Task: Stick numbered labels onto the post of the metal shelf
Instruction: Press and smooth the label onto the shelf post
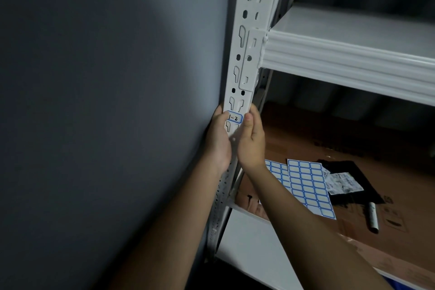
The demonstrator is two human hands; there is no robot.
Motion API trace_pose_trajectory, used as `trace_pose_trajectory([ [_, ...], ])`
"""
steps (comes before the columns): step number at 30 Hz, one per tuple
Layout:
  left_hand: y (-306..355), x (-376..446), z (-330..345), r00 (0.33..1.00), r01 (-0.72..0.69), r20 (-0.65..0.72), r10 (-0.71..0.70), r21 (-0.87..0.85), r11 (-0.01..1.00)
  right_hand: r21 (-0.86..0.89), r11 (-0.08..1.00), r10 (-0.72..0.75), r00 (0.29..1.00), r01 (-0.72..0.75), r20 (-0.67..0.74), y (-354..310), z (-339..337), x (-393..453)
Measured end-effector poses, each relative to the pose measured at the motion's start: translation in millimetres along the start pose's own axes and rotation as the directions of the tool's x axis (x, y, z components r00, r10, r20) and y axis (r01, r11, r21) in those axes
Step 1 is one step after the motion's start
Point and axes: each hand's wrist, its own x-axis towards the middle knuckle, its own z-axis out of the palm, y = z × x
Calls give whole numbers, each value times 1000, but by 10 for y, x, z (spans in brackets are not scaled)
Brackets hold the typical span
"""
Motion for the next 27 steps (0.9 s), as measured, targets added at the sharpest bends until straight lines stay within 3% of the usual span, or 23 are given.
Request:
trace_pose_trajectory([
  [12,49,-11,15,998,52,-16,-53,-41,998,2,1000,-16,999,16,-29,-18,63,-15],
  [27,-8,15,-7,1000,1,-3,-1,13,1000,25,999,-36,999,36,12,18,20,1],
])
